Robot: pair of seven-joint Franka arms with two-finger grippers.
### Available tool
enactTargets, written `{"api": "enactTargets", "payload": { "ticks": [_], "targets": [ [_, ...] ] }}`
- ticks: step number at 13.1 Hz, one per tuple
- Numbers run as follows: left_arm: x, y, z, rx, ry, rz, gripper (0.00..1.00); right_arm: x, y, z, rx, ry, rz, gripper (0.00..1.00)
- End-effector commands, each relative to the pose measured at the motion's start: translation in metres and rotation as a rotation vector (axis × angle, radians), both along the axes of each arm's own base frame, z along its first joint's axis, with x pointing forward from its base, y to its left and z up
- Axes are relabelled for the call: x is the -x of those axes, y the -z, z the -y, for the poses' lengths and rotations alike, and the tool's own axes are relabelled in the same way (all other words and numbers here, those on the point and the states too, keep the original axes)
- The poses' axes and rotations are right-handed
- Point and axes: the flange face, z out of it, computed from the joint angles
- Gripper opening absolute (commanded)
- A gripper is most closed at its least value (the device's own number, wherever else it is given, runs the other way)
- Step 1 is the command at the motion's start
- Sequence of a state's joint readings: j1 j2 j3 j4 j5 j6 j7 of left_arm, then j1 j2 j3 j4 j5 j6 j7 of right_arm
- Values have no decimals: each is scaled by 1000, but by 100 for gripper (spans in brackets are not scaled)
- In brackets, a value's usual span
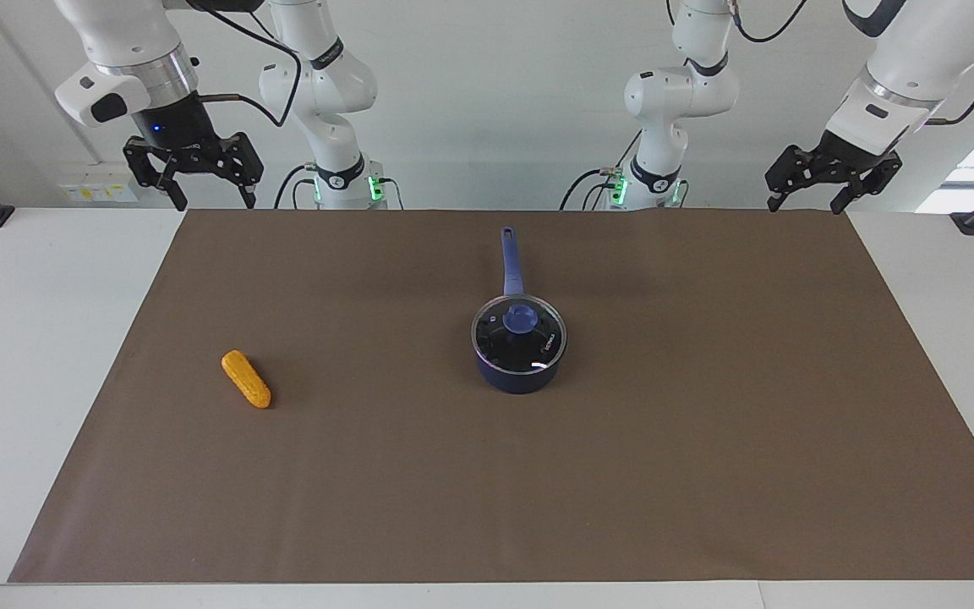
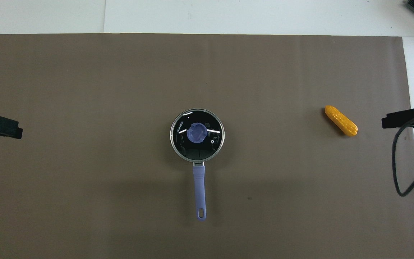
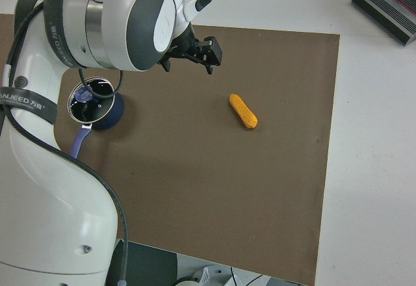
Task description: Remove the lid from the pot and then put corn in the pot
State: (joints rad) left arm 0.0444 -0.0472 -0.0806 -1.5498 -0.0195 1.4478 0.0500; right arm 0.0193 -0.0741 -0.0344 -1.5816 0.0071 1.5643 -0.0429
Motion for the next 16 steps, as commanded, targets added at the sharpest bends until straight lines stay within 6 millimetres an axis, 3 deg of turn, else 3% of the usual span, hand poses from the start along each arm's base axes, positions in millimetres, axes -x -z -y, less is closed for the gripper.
{"api": "enactTargets", "payload": {
  "ticks": [1,6,12,16],
  "targets": [
    [0,-7,1,10,2,16,100,3,2,2,2,-18,-6,100],
    [0,-9,6,11,28,30,100,7,4,2,0,-18,-12,100],
    [0,-7,12,8,37,23,100,10,31,12,-2,-14,-52,100],
    [-6,10,47,1,103,-9,100,6,66,41,6,-140,-40,100]
  ]
}}
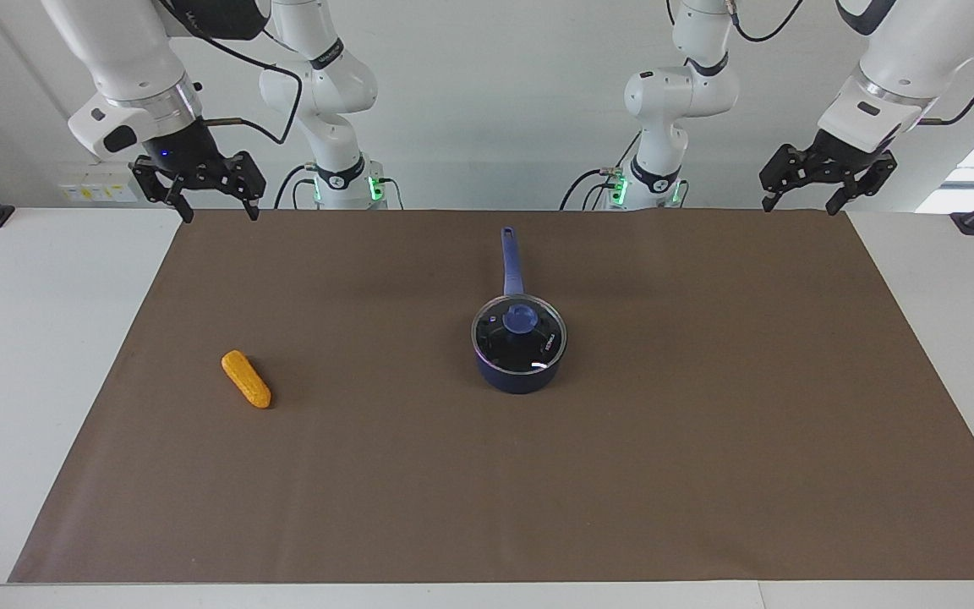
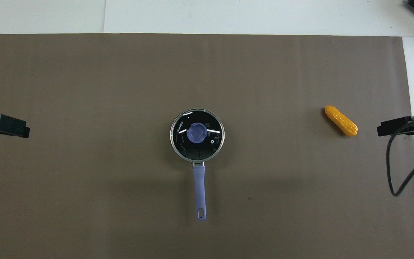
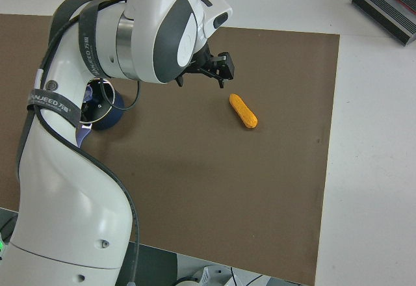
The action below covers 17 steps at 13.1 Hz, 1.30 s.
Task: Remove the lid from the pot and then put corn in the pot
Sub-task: 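Reach the left gripper to the pot lid while the right gripper reaches the corn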
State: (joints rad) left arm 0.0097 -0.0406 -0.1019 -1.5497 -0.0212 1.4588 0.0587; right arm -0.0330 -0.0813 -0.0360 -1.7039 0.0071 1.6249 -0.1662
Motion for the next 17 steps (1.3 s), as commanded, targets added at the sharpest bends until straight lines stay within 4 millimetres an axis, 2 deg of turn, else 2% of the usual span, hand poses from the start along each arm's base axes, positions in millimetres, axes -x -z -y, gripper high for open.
{"api": "enactTargets", "payload": {
  "ticks": [1,4,6,8,10,11,13,17],
  "targets": [
    [-8,14,28,3,56,-19,100,3,35,13,3,-106,16,100],
    [-11,37,71,13,127,4,100,-13,102,14,12,-236,43,100],
    [-11,51,91,15,158,14,100,-35,144,17,16,-331,40,100],
    [-13,67,117,17,193,13,100,-53,177,18,29,-409,63,100],
    [-19,82,139,20,181,19,100,-65,206,19,37,-459,67,100],
    [-18,91,157,21,195,17,100,-70,218,20,44,-502,75,100],
    [-21,105,177,24,183,23,100,-77,241,23,50,-581,76,100],
    [-17,124,222,26,120,37,100,-81,272,36,57,-688,70,100]
  ]
}}
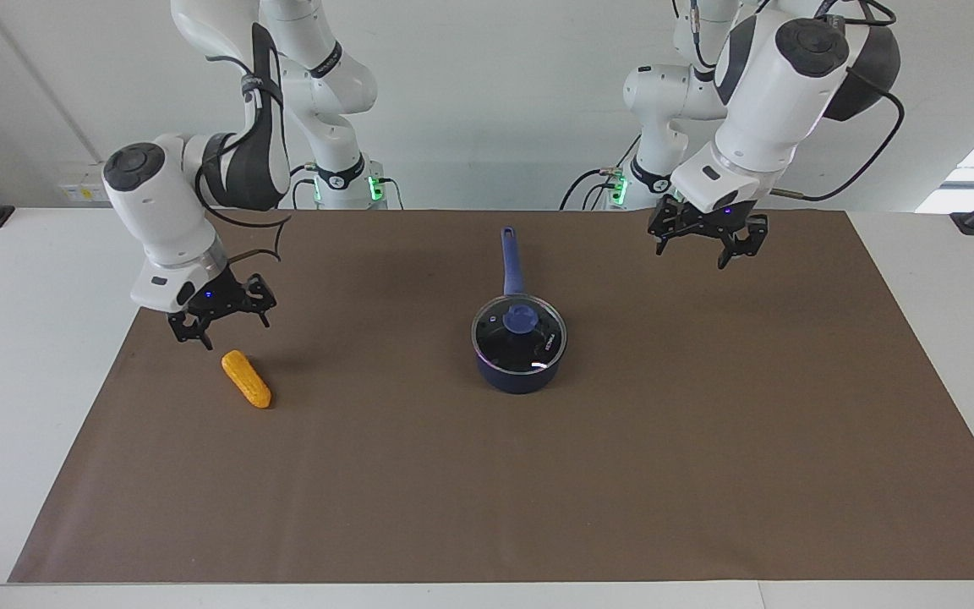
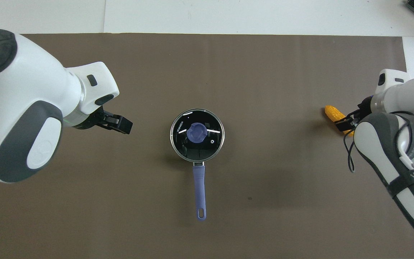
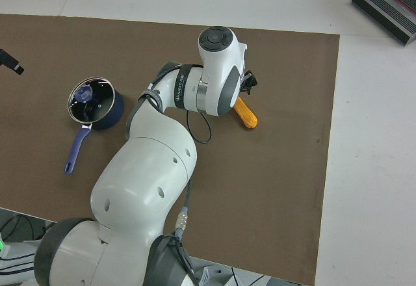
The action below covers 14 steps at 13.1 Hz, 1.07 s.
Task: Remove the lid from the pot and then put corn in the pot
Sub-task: 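Reach the left gripper to the pot lid while the right gripper reaches the corn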
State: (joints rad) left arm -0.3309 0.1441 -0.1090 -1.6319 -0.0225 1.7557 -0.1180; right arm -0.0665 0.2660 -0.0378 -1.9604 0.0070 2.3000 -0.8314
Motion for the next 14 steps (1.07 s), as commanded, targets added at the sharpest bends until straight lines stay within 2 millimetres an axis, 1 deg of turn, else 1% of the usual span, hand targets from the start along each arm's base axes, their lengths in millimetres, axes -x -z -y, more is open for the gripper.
{"api": "enactTargets", "payload": {
  "ticks": [1,2,3,4,5,6,7,8,9,10,11,12,14],
  "targets": [
    [5,15,33,5,-55,23,100,-1,16,18,13,-72,-4,100],
    [7,18,46,13,-73,36,100,3,24,25,12,-77,-18,100],
    [8,32,64,15,-111,41,100,8,31,23,11,-80,-19,100],
    [11,35,77,12,-130,63,100,13,37,22,11,-80,-21,100],
    [13,44,88,7,-143,64,100,13,39,21,11,-82,-18,100],
    [12,48,93,12,-164,69,100,14,40,21,13,-83,-15,100],
    [9,55,95,12,-178,68,100,14,40,21,14,-83,-9,100],
    [14,59,106,12,-181,67,100,13,40,20,14,-83,-9,100],
    [17,70,121,-2,-183,73,100,12,41,16,14,-83,-6,100],
    [19,79,130,-16,-205,78,100,12,45,15,14,-79,-10,100],
    [17,87,135,-14,-226,79,100,11,49,14,15,-78,-3,100],
    [16,91,136,-13,-229,79,100,9,52,14,16,-80,5,100],
    [17,98,142,-9,-258,79,100,10,52,15,16,-79,5,100]
  ]
}}
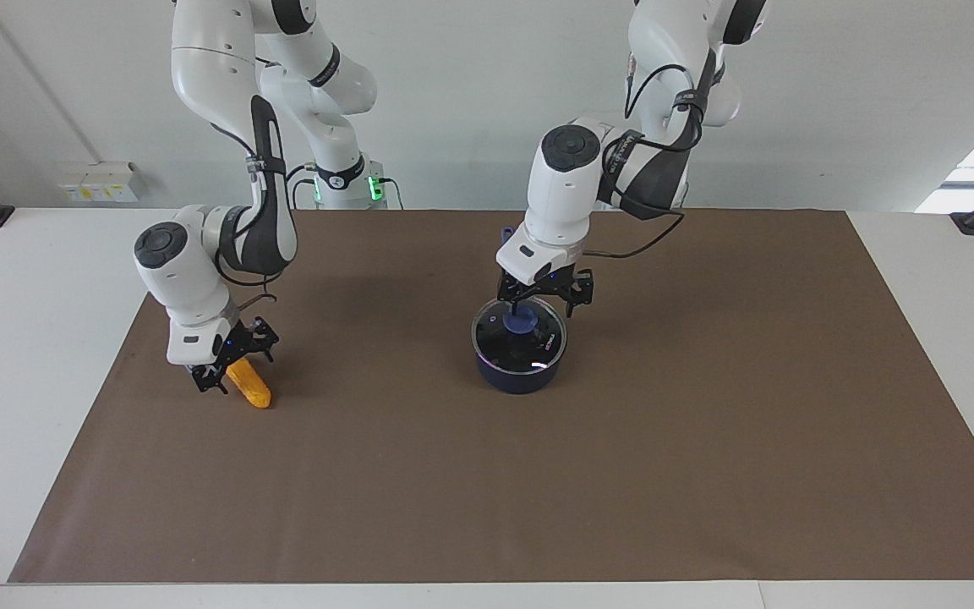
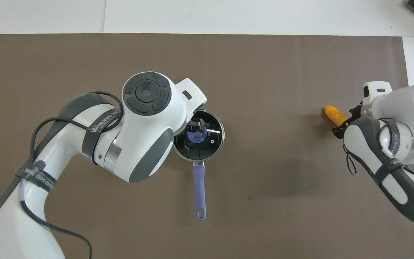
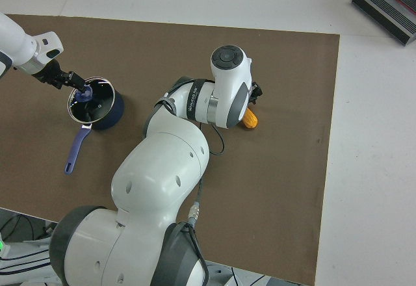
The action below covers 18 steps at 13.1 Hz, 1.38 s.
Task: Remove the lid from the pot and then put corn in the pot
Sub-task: 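Grasp the purple lid knob with the left gripper while the right gripper grasps the corn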
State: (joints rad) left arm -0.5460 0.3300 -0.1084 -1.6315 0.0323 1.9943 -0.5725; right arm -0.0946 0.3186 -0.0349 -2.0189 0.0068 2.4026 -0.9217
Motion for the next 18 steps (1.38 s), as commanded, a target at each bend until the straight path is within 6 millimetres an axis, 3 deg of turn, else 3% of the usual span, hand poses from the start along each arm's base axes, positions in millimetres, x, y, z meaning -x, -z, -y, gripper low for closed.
{"api": "enactTargets", "payload": {
  "ticks": [1,2,4,7,9,11,17,18],
  "targets": [
    [0,10,12,-13,-34,18,100,1,4,1,10,-16,15,100],
    [1,10,13,-12,-33,17,100,1,5,0,9,-17,13,87],
    [5,16,22,-11,-32,14,100,1,5,0,9,-14,14,47],
    [6,16,26,-7,-27,23,100,0,5,-1,6,14,10,0],
    [6,15,26,-7,-28,27,100,3,6,-6,-5,144,-22,0],
    [3,16,25,-3,-29,33,100,0,5,-24,-7,143,-34,0],
    [0,23,23,-4,-34,28,100,0,3,-24,-7,151,-31,0],
    [0,23,23,-5,-35,25,95,0,3,-24,-7,151,-30,0]
  ]
}}
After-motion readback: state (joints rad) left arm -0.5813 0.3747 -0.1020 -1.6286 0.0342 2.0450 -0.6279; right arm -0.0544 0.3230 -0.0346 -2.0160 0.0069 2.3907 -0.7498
